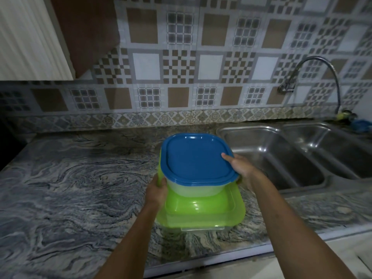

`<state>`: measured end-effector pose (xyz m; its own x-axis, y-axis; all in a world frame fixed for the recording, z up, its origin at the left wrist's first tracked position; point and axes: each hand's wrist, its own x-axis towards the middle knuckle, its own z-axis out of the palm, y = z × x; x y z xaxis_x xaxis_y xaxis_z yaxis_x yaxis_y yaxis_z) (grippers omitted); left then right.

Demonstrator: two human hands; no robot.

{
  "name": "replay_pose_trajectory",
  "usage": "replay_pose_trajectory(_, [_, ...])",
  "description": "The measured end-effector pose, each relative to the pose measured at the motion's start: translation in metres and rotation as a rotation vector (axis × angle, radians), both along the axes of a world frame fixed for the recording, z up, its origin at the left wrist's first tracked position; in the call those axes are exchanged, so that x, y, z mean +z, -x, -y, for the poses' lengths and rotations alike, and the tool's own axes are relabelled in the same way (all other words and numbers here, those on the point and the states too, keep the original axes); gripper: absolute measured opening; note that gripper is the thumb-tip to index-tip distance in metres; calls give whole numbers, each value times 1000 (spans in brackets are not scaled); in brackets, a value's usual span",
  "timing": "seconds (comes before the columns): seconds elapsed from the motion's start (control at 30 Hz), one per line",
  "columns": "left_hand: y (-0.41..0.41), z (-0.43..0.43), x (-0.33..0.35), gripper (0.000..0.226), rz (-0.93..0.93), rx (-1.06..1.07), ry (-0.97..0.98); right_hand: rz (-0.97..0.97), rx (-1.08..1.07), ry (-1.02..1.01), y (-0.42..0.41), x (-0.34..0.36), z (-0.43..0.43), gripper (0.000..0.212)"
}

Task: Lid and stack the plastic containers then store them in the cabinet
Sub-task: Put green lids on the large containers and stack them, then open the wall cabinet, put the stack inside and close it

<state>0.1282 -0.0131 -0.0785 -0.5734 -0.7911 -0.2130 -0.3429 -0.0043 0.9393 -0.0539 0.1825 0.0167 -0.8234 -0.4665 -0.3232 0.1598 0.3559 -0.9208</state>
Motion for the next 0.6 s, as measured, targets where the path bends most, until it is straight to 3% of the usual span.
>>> replay_pose_trajectory(0.17, [-4,0,15,44,-8,28,-49,-105,-66,-20,-9,12,5,26])
replay_pose_trajectory(0.27, [-4,6,60,44,-67,101,203,-66,-53,16,-12,40,7,30])
replay_pose_trajectory(0.33, [3,6,113,39,-160,136,413,-91,8,57,-14,81,6,21])
replay_pose_trajectory(0.4, [16,1,176,37,-253,143,593,-219,49,121,-8,130,1,11])
replay_pose_trajectory(0.5, [38,-9,265,37,-385,27,734,-428,103,251,0,207,-6,25])
replay_pose_trajectory(0.6, [66,-25,356,36,-474,-42,1017,-665,63,349,11,288,-15,27])
